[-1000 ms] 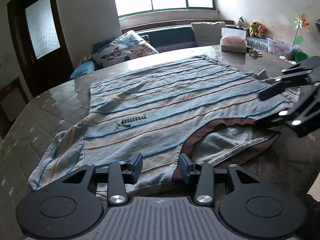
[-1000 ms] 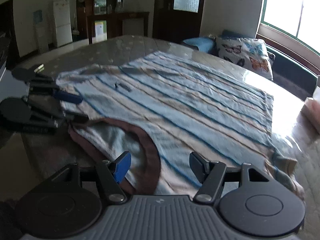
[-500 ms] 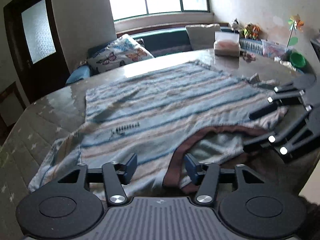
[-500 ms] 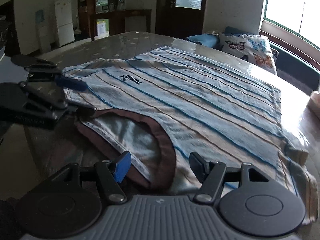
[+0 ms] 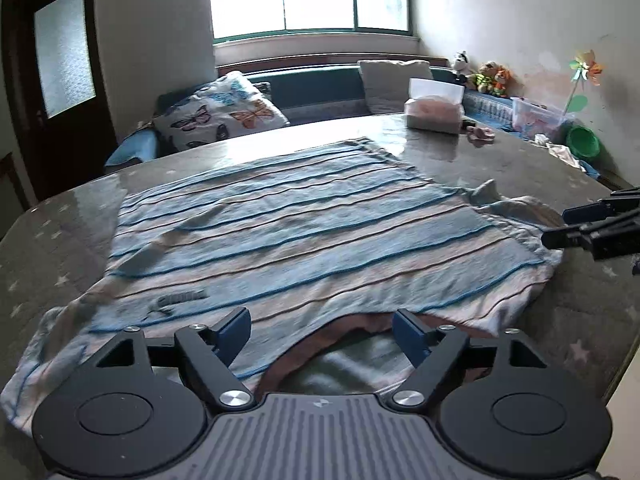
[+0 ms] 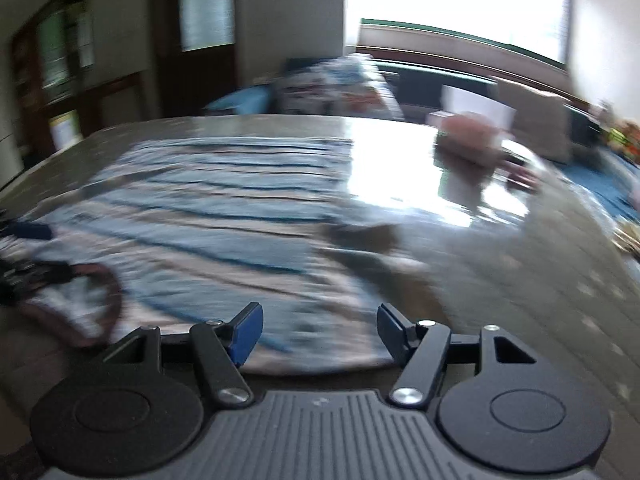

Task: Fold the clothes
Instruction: 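Grasp the opposite side with the right gripper and fold it over the body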

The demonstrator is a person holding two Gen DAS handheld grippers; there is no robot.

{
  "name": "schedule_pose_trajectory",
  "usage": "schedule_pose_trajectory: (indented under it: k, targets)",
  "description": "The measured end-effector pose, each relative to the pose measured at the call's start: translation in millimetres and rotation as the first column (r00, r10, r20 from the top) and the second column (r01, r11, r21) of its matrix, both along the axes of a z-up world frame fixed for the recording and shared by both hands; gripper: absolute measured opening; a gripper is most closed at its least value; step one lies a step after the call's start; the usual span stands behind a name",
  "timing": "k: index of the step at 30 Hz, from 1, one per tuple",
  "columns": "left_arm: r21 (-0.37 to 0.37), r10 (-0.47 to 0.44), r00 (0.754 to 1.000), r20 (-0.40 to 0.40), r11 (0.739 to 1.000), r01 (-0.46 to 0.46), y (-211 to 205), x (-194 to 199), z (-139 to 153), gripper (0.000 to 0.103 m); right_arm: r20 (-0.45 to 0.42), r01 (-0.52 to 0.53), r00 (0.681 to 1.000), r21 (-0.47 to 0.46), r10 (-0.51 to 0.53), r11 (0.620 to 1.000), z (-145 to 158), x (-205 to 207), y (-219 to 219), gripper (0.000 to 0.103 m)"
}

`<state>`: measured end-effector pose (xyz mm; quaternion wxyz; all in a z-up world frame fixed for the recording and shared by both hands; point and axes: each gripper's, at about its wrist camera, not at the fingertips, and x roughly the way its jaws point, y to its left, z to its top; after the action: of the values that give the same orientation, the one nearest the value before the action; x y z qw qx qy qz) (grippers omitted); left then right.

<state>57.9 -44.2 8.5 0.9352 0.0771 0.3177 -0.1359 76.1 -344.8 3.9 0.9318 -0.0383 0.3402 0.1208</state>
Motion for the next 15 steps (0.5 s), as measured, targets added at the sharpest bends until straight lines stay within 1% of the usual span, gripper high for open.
schedule_pose_trajectory:
  k: [4, 7, 9, 11, 12, 14, 15]
  targets:
    - [0.006, -0.027, 1.0, -0.01, 1.0, 0.027, -18.5, 6.5, -2.1, 0.084, -0.002, 0.13, 0.991, -0.004, -0.13, 0.991, -10.2, 7.8, -32.8, 0.06]
    - [0.012, -0.045, 0.999, -0.018, 0.999, 0.045, -31.7, 11.5, -3.6, 0.084, -0.015, 0.187, 0.982, 0.023, -0.186, 0.982, -14.4, 11.3, -51.0, 0.056]
    - [0.018, -0.054, 0.998, -0.022, 0.998, 0.055, -39.4, 14.9, -5.1, 0.085, -0.023, 0.204, 0.979, 0.041, -0.203, 0.978, -16.9, 13.1, -56.3, 0.054]
    - [0.024, -0.063, 0.998, -0.027, 0.998, 0.064, -46.6, 18.3, -6.9, 0.086, -0.029, 0.206, 0.978, 0.052, -0.205, 0.977, -19.0, 13.8, -58.1, 0.047]
    - [0.026, -0.066, 0.997, -0.031, 0.997, 0.067, -50.0, 20.4, -8.0, 0.086, -0.032, 0.208, 0.978, 0.055, -0.206, 0.977, -20.1, 14.5, -58.5, 0.046]
    - [0.029, -0.072, 0.997, -0.038, 0.997, 0.074, -55.3, 23.3, -9.8, 0.086, -0.042, 0.213, 0.977, 0.065, -0.21, 0.975, -22.9, 15.0, -59.3, 0.034]
    - [0.032, -0.076, 0.996, -0.04, 0.997, 0.077, -58.0, 24.5, -10.9, 0.086, -0.047, 0.215, 0.976, 0.07, -0.212, 0.974, -24.3, 15.3, -59.6, 0.033]
